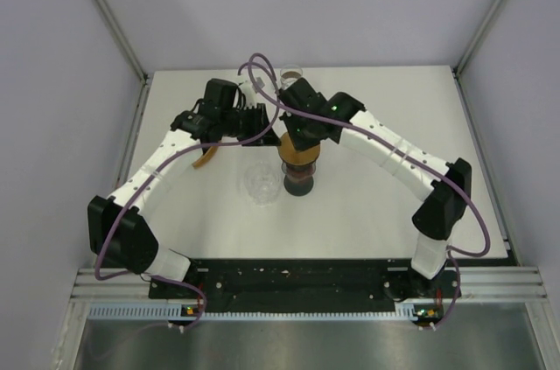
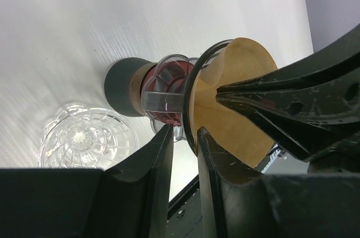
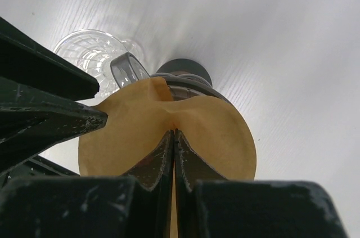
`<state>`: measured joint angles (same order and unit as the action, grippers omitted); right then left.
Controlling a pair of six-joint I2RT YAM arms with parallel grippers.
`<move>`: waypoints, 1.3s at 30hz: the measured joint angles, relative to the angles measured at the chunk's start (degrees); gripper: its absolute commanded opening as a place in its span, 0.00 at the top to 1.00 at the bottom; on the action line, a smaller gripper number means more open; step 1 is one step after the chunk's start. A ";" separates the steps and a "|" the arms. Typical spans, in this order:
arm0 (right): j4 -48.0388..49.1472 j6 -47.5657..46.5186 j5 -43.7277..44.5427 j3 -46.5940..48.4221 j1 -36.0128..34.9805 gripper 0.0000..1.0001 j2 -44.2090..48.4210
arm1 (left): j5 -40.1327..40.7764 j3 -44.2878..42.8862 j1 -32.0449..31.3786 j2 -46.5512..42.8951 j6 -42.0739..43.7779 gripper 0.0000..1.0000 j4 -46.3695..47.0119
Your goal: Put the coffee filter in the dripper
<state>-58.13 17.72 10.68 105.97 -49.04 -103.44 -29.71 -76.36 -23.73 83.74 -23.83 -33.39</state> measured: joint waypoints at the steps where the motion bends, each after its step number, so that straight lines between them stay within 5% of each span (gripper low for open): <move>1: -0.15 -0.17 0.07 0.37 0.00 1.00 0.24 | 0.00 0.00 0.00 0.00 0.11 0.68 0.00; 14: 2.05 -6.29 -0.13 -0.83 -0.07 1.00 10.03 | 0.81 -1.03 -0.04 -1.75 3.61 0.51 -1.01; 21: 11.63 -13.53 -7.08 -10.93 -1.25 0.48 22.21 | -0.46 -4.35 1.68 -1.77 5.95 0.40 -3.34; 23: 16.00 -18.23 -10.45 -16.06 -3.54 0.41 25.77 | -1.31 -5.31 3.96 -2.16 6.45 0.38 -3.50; 30: 27.52 -43.19 -23.39 -33.22 -13.35 0.38 31.61 | -1.07 -5.38 16.15 -6.03 7.58 0.35 -3.87; 39: 30.08 -76.65 -25.27 -45.68 -15.72 0.41 30.23 | -0.04 -3.65 18.25 -10.51 9.25 0.34 -3.65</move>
<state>-28.05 -58.94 -14.59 60.29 -64.75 -73.21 -29.76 -80.01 -5.48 73.23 -14.59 -37.04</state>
